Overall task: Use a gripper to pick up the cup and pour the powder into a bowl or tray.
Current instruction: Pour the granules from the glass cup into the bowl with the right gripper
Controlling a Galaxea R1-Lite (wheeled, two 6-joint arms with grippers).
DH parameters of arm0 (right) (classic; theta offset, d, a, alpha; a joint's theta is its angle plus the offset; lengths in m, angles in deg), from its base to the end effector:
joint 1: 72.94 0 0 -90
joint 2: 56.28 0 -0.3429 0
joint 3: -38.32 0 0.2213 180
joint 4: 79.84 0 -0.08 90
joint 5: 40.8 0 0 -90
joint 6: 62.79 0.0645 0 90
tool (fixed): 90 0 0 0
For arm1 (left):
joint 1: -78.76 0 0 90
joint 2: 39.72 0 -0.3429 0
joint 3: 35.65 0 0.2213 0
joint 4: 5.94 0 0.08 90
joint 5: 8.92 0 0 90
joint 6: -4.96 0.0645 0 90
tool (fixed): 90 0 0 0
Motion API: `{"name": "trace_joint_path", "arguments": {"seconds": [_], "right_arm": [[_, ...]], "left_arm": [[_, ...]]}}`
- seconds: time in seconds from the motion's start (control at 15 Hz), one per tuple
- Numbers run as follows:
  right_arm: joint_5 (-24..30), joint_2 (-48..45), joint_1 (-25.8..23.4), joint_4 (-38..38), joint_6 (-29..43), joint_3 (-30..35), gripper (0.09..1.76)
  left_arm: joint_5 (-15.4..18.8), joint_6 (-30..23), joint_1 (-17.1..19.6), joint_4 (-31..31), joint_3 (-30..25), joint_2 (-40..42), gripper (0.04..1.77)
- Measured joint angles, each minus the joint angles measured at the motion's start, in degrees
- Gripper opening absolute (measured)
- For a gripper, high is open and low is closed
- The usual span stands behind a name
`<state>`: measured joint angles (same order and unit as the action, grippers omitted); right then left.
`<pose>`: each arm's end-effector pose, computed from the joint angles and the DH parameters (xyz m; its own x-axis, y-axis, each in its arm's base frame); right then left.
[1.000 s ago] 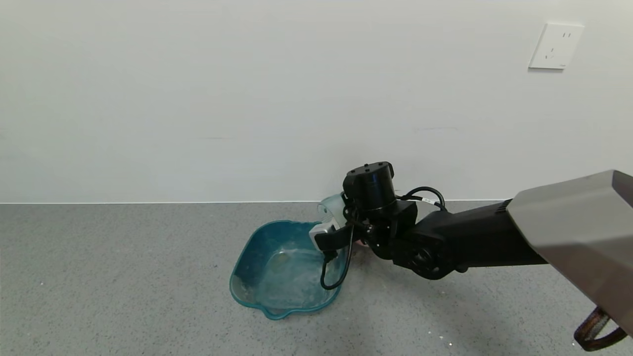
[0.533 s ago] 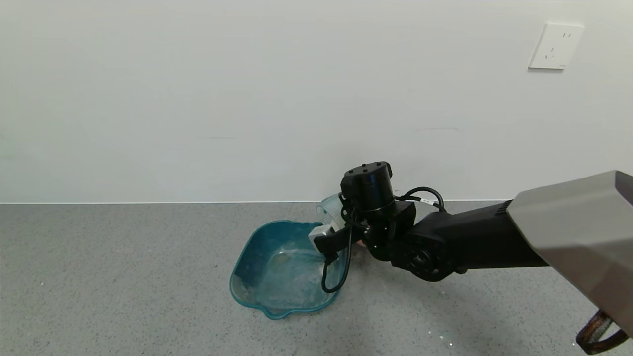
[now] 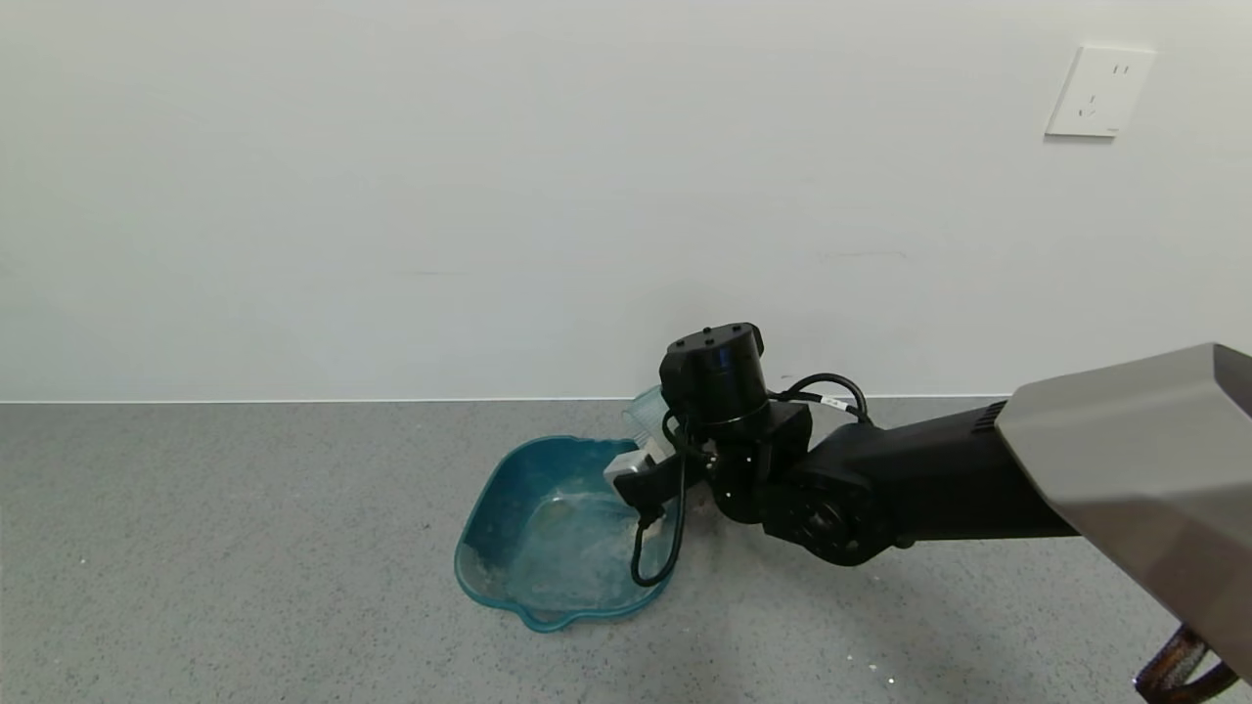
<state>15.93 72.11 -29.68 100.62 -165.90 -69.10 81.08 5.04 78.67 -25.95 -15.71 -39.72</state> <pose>0.4212 0.3477 0.1426 0.9462 0.1372 -0.2929 -0.2034 -0.4518 -0.8686 0.0096 0.0000 0.0753 1.0000 -0.0016 -0.0012 0.0016 1.0000 0.0014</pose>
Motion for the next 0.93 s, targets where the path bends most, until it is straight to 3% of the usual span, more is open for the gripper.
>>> {"name": "trace_joint_path", "arguments": {"seconds": [0.93], "right_arm": [[-1.0, 0.7, 0.8, 0.1, -0.6, -0.6, 1.35]], "left_arm": [[0.0, 0.0, 0.0, 0.0, 0.0, 0.0, 1.76]]}}
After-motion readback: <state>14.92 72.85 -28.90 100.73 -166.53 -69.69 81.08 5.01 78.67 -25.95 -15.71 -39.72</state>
